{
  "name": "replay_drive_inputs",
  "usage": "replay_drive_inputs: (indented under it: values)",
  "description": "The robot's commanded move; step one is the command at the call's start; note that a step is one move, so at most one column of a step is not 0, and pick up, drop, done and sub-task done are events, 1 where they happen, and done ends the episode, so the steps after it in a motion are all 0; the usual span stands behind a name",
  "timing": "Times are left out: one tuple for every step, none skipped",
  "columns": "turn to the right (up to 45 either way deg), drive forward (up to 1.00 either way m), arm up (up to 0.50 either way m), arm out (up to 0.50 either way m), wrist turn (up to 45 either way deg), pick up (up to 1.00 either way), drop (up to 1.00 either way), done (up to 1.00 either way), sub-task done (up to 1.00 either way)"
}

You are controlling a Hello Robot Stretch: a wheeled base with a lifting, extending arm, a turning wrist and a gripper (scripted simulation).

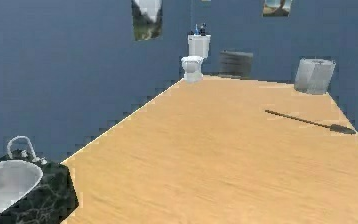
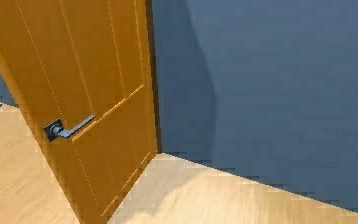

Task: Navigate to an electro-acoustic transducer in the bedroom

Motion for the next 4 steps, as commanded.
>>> replay_drive_inputs:
  values:
    - [0.0, 0.55, 0.00, 0.00, 0.0, 0.00, 0.00, 0.00, 0.00]
    - [42.0, 0.00, 0.00, 0.00, 0.0, 0.00, 0.00, 0.00, 0.00]
    - [0.0, 0.90, 0.00, 0.00, 0.0, 0.00, 0.00, 0.00, 0.00]
    - [45.0, 0.00, 0.00, 0.00, 0.0, 0.00, 0.00, 0.00, 0.00]
